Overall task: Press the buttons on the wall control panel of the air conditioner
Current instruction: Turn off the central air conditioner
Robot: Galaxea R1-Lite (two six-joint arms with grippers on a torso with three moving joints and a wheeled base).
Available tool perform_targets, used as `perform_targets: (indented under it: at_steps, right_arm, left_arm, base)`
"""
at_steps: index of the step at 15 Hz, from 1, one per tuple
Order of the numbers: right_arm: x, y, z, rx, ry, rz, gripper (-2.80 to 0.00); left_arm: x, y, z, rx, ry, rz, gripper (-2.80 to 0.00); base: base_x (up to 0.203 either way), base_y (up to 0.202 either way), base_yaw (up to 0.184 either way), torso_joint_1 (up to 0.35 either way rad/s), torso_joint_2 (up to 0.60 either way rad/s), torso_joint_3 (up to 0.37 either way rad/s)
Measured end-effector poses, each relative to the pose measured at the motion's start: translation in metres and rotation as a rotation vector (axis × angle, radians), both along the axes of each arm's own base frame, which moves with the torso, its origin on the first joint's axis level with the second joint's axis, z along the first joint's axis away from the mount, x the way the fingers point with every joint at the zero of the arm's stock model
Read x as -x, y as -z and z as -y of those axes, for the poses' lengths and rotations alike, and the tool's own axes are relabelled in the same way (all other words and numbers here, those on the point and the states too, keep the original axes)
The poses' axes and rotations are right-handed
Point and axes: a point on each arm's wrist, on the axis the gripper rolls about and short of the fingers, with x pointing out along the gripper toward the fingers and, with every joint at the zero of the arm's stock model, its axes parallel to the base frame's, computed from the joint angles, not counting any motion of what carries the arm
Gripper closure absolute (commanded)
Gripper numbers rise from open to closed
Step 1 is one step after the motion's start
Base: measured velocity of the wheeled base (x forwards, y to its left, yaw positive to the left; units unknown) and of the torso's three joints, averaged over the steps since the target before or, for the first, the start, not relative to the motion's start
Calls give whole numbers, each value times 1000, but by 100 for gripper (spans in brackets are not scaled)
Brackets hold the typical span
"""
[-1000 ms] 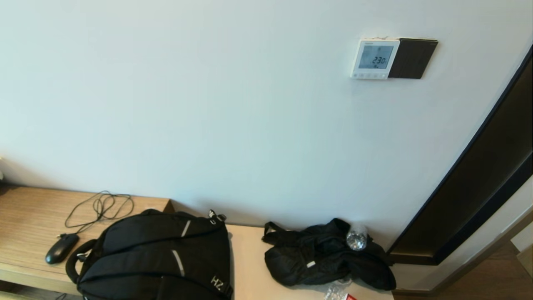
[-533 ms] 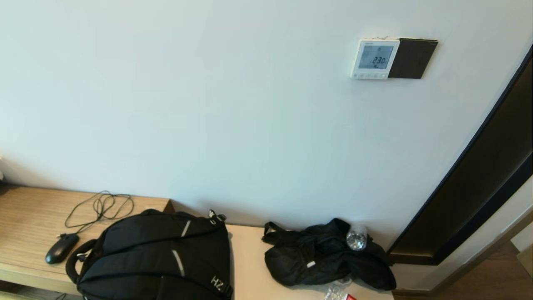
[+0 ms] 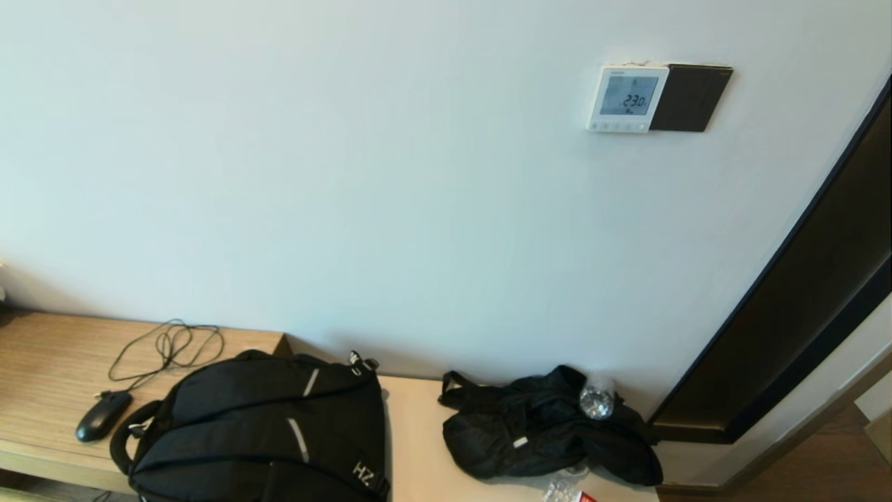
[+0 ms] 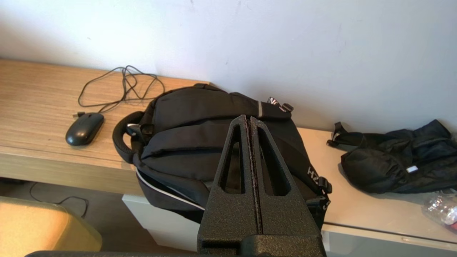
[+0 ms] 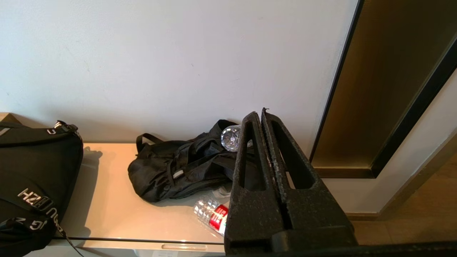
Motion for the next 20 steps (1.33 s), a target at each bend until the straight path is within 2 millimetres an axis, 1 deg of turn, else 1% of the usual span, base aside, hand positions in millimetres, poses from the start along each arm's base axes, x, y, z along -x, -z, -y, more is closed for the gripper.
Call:
perform_targets:
  at_steps: [20]
  right_arm:
    - [0, -2, 0, 13, 12, 5, 0]
  left_arm:
    - [0, 0, 0, 0, 0, 0, 0]
  base:
    - [0, 0, 0, 0, 0, 0]
